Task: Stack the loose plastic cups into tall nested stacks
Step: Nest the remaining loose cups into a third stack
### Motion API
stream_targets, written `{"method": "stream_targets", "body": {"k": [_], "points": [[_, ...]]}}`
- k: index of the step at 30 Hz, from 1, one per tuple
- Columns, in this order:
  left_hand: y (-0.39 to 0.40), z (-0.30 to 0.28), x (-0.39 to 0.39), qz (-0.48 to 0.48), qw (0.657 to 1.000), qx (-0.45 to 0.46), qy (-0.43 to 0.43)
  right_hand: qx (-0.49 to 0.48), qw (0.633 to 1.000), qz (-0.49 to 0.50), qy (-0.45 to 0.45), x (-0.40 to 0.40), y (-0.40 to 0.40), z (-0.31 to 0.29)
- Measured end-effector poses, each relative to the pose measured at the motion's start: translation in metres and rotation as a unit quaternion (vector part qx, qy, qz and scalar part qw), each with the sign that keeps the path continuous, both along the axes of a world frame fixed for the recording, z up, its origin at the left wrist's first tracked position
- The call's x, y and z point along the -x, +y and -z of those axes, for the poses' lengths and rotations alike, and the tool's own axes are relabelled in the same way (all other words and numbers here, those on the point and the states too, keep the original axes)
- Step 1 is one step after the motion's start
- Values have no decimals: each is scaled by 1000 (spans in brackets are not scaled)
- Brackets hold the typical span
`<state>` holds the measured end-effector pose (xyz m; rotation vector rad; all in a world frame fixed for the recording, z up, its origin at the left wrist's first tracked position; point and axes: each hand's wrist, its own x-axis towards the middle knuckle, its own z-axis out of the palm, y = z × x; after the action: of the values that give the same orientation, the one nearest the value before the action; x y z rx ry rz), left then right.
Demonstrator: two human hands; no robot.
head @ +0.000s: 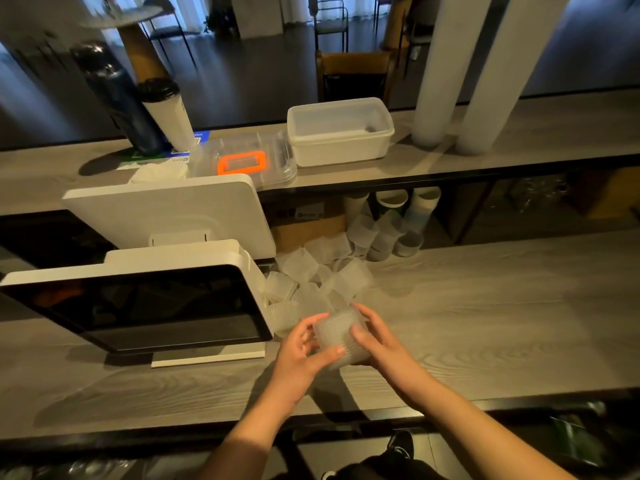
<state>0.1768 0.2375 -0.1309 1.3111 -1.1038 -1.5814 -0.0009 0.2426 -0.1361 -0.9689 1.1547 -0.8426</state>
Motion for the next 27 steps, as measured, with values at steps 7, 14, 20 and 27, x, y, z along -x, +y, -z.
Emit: {"method": "stream_targets", "body": {"k": [7, 14, 20, 27], "points": [[4, 34, -4, -34, 997, -22, -68, -10, 996, 79, 31, 17, -12, 2], [21, 96, -18, -141, 926, -28, -350, -33, 995, 89, 41, 41, -16, 9], [-1, 131, -30, -88, 913, -98, -387, -47, 996, 67, 44, 48, -27, 20], [-20, 141, -21, -92, 918, -83, -377, -34, 996, 49, 63, 45, -41, 15]]}}
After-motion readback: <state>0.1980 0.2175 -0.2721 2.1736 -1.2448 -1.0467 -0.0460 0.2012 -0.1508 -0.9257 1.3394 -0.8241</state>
